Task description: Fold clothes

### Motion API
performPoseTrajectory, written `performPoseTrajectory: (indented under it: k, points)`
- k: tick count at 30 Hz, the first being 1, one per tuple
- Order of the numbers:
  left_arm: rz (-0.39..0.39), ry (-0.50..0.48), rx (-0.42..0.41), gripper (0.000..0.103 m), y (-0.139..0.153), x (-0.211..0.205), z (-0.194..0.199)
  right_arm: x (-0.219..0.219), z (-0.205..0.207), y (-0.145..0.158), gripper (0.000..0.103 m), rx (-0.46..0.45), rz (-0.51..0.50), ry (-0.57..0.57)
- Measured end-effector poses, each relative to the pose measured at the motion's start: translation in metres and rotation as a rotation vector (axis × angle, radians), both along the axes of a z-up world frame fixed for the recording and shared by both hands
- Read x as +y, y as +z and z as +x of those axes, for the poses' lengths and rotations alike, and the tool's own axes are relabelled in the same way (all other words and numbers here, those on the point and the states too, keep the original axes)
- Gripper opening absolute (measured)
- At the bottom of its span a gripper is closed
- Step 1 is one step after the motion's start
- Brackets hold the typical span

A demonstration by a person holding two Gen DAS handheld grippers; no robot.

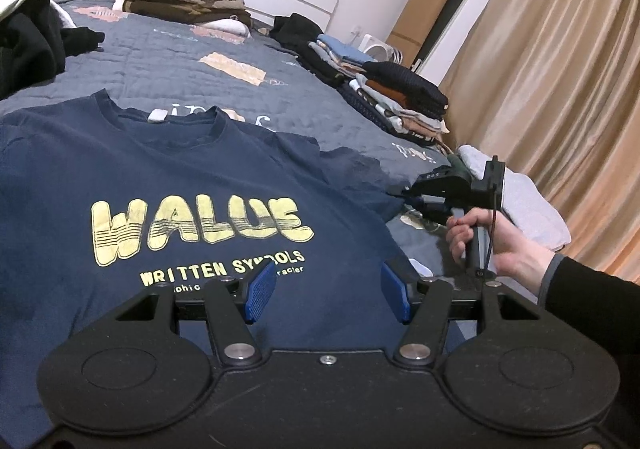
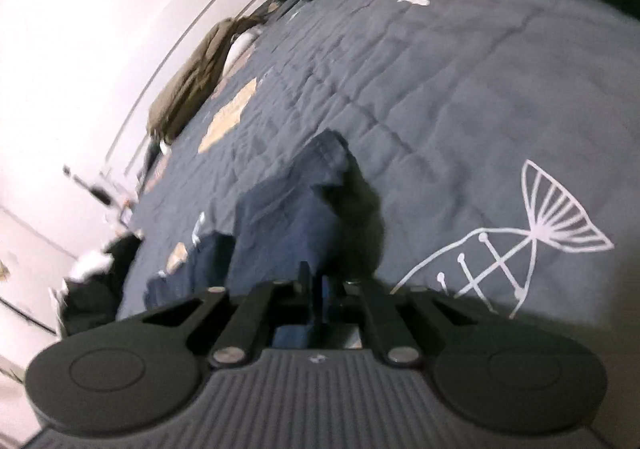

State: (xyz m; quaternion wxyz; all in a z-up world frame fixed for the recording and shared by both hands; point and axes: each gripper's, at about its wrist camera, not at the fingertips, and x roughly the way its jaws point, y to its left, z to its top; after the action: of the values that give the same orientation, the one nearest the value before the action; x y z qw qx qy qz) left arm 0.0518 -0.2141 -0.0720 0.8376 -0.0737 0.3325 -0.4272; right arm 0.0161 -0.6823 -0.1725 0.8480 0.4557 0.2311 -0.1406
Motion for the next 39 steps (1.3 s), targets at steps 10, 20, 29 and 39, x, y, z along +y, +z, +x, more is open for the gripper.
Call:
performPoseTrajectory:
  k: [10,20,29,39]
  points:
    - [-0.009,0.026,0.001,0.058,0.002,0.009,0.002,-0.008,-0.01,0.014,0.008,0.147,-0.041,-0.073]
    - [0.0,0.148,-0.001,0.06,0.008,0.027,0.01,0.016,-0.031,0.069,0.044,0.14,-0.159,-0.067]
    - [-0.034,0.401,0.008,0.077,0.029,0.079,0.025,0.138,-0.047,0.136,0.066,-0.047,-0.294,0.151]
    - [-0.143,0.795,0.153,0.078,0.033,0.195,0.043,0.261,-0.043,0.167,0.078,-0.171,-0.378,0.413]
